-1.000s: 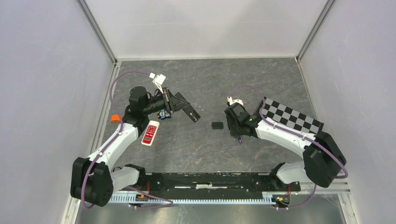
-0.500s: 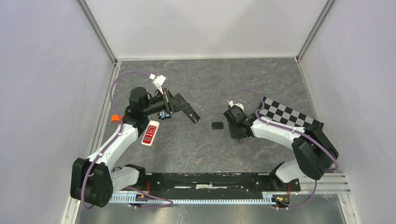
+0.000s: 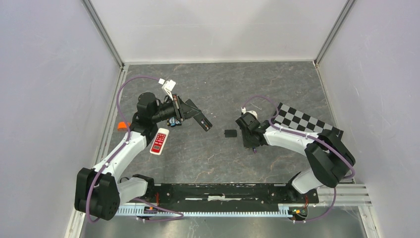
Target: Load the batteries into the remote control
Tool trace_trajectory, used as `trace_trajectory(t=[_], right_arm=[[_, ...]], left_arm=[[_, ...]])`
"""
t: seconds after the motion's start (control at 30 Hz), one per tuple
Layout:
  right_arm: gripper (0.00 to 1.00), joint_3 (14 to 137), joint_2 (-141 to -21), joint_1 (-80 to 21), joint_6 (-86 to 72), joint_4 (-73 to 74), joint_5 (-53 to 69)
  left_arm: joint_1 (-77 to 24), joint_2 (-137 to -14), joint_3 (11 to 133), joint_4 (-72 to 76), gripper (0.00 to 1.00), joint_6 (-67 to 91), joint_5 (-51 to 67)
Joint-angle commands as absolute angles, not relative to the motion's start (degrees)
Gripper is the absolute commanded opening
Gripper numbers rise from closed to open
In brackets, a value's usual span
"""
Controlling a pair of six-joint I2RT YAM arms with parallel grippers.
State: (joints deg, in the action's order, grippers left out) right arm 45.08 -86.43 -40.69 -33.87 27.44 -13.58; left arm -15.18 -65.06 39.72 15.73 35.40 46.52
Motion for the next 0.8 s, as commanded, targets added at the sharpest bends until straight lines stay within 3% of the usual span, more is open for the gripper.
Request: trace_trajectory(t=[0.0,0.27,0.43,0.77], right_arm=[[0.25,44.36,-86.86,-40.34,-34.56,25.69,-14.27],[0.01,45.61,-87.32,-40.43,-31.46,24.14,-13.41],[0.0,47.43,-81.36,-40.5,-25.83,20.24,-11.55],[0.0,54.59,-72.89,-40.81,-17.16,12.54,6.21]], left_arm=[[-15.02,-63.5,39.97,16.86,0.02,33.31,45.66],[-15.03,-66.81,39.84,17.23,0.02,39.11,45.97],[-16.04,-72.19,39.8,17.76,0.02,44.52,47.75],[-18.19,-85.6,41.26,25.42,0.02,56.03,53.62]])
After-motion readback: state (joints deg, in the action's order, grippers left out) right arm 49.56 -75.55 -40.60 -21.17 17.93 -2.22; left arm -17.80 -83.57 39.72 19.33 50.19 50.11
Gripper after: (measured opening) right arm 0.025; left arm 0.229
